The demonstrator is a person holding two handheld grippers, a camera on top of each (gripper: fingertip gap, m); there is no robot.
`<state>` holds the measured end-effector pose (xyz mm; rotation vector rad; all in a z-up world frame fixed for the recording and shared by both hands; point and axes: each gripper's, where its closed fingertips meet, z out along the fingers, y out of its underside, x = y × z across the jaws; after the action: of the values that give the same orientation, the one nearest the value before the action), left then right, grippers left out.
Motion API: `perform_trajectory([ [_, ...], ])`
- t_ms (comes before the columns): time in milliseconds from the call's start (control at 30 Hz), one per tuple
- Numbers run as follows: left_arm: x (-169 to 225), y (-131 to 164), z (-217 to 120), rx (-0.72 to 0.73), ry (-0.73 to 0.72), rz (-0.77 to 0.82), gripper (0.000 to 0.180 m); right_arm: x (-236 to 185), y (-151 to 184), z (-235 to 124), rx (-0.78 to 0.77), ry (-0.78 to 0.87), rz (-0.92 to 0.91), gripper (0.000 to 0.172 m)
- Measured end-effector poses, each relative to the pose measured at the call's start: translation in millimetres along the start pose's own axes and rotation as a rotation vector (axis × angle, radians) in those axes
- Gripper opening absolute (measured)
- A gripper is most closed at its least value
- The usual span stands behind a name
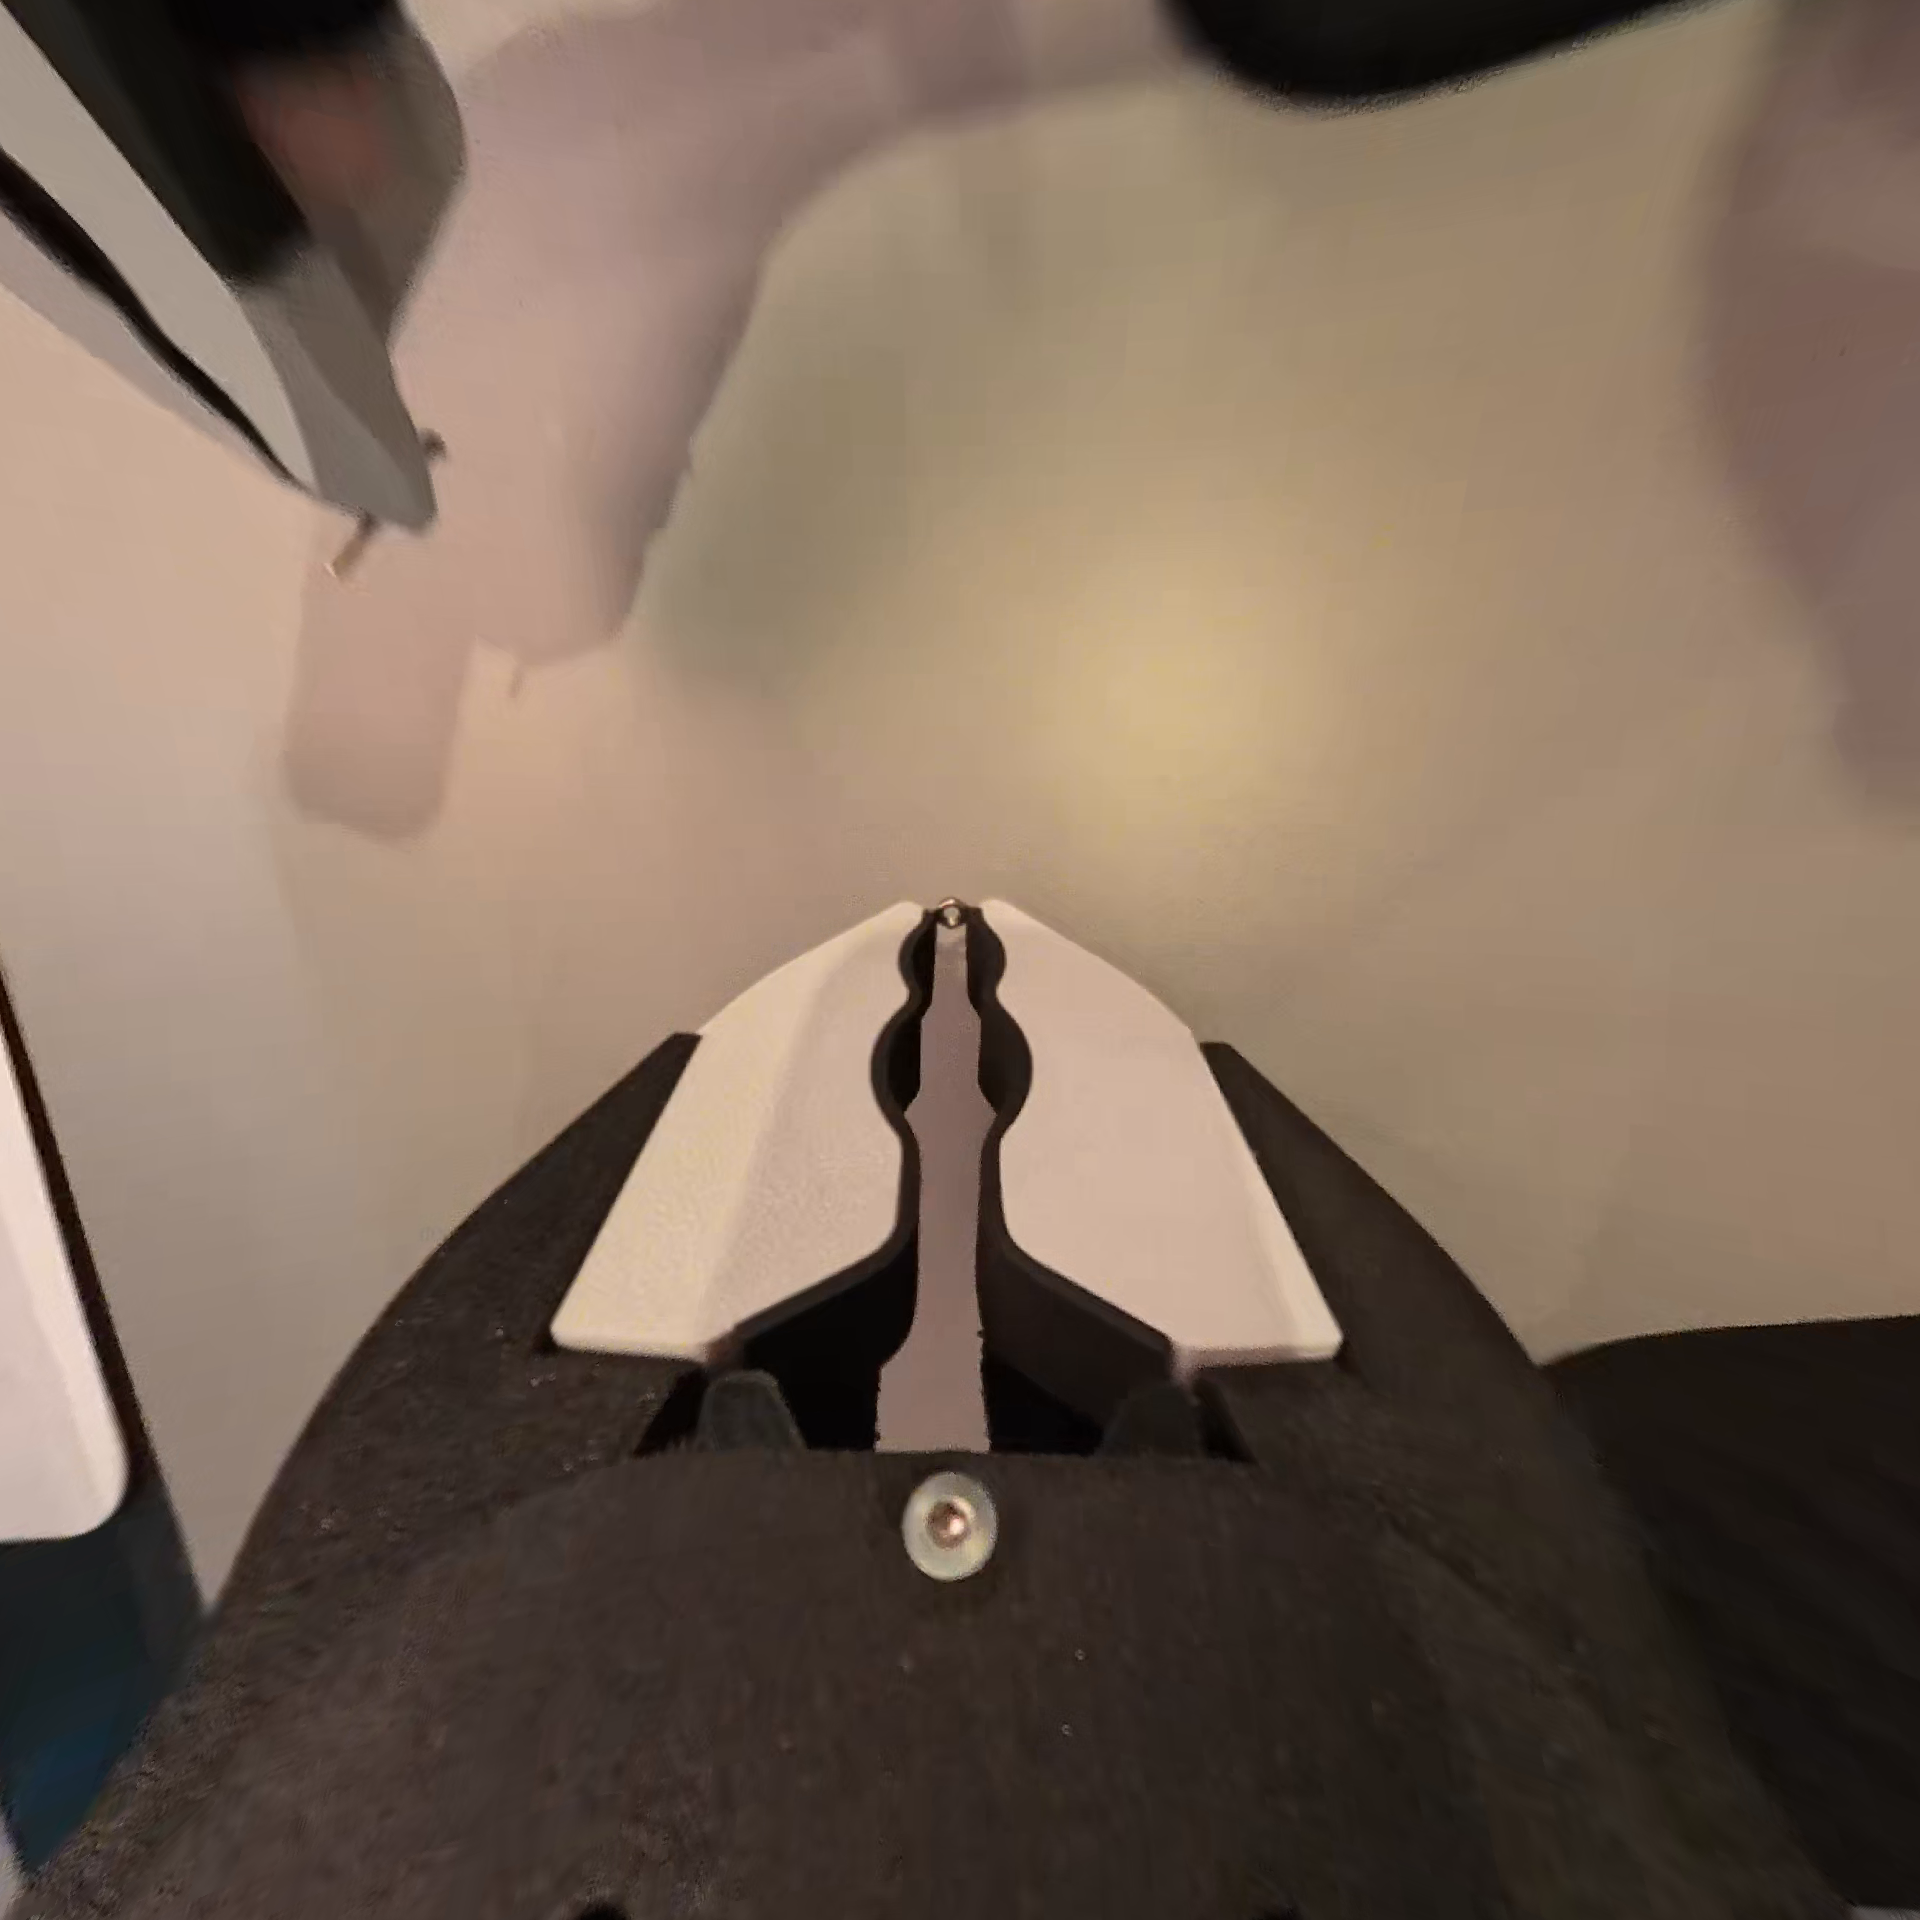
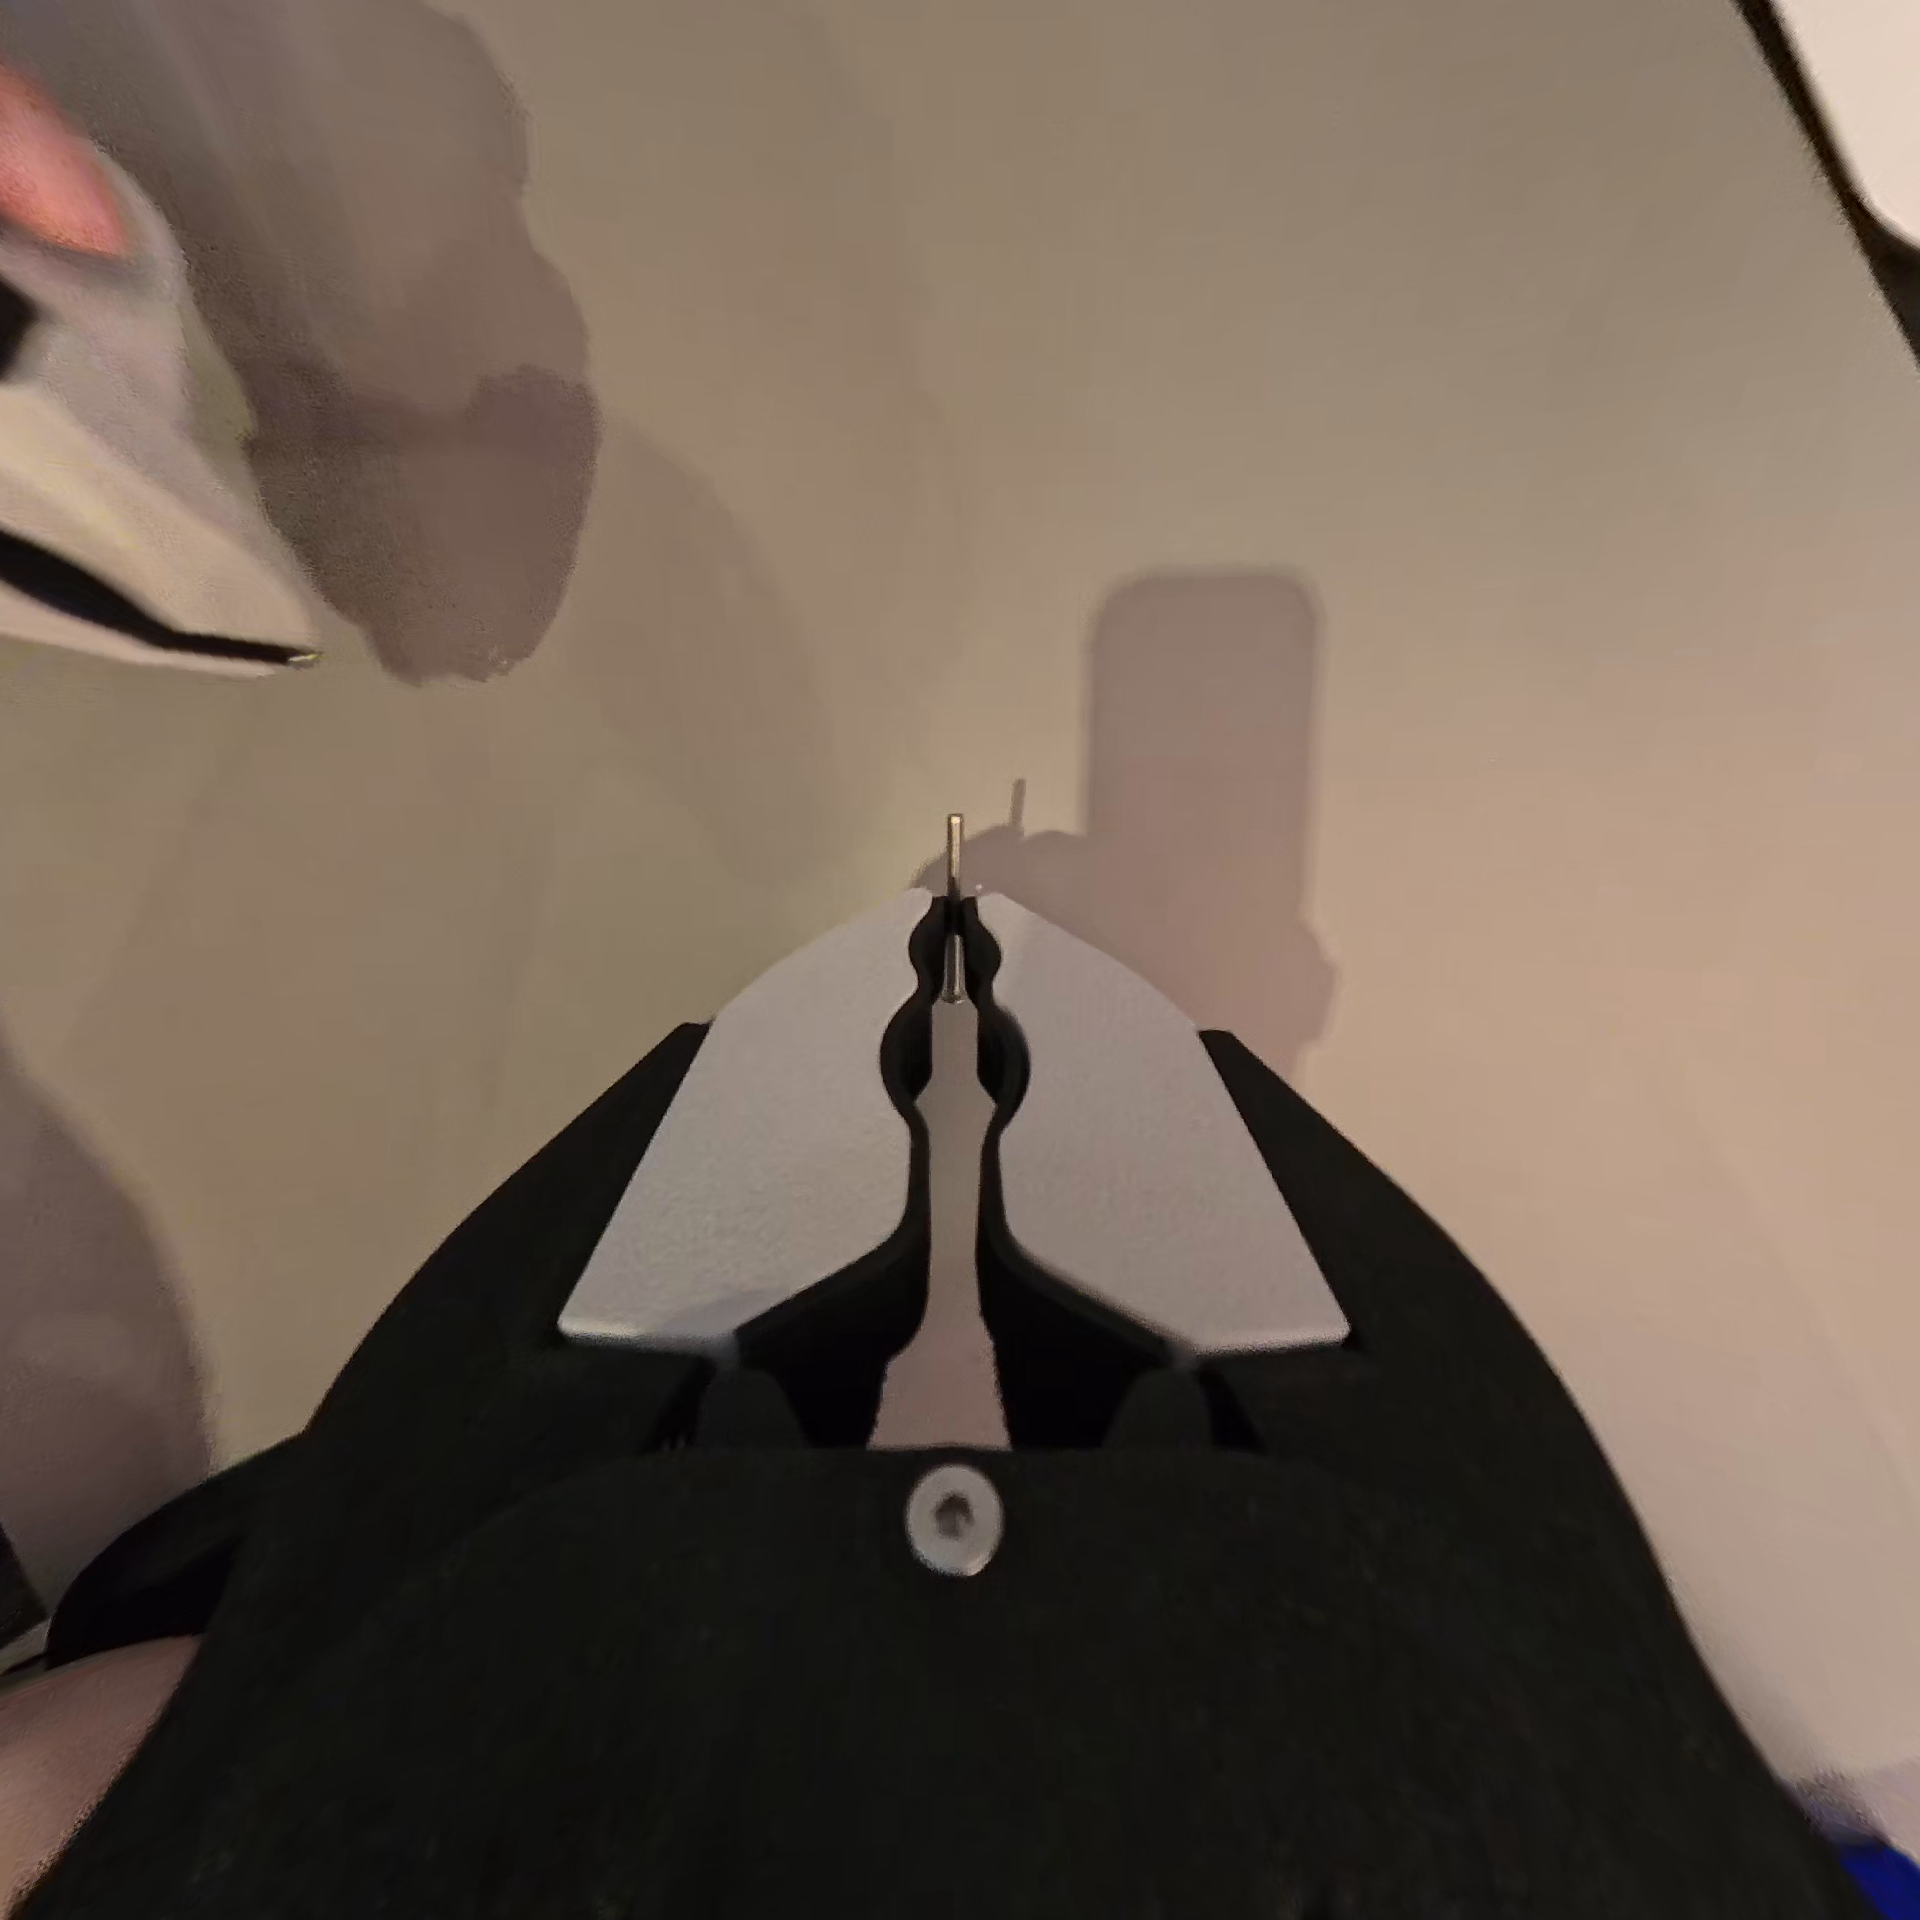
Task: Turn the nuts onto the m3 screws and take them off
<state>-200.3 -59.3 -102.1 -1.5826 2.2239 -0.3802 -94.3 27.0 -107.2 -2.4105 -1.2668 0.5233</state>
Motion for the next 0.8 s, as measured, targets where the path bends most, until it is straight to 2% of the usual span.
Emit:
perform_trajectory([
  [133,-27.0,10.2,31.9,-0.164,-0.018,0.015,0.005,14.4,18.1,-12.8,0.019,0.011,0.06,0.002],
  [333,-52.6,1.4,54.5,-0.26,0.031,-0.007,0.005,24.4,31.1,-19.0,0.051,0.014,0.119,0.002],
  [533,-52.7,1.5,63.9,-0.307,0.047,0.044,0.005,28.6,37.0,-18.8,0.036,0.019,0.137,0.002],
  [800,-50.3,3.7,66.3,-0.279,0.084,-0.008,0.005,28.0,34.1,-20.4,0.075,-0.004,0.145,0.002],
])
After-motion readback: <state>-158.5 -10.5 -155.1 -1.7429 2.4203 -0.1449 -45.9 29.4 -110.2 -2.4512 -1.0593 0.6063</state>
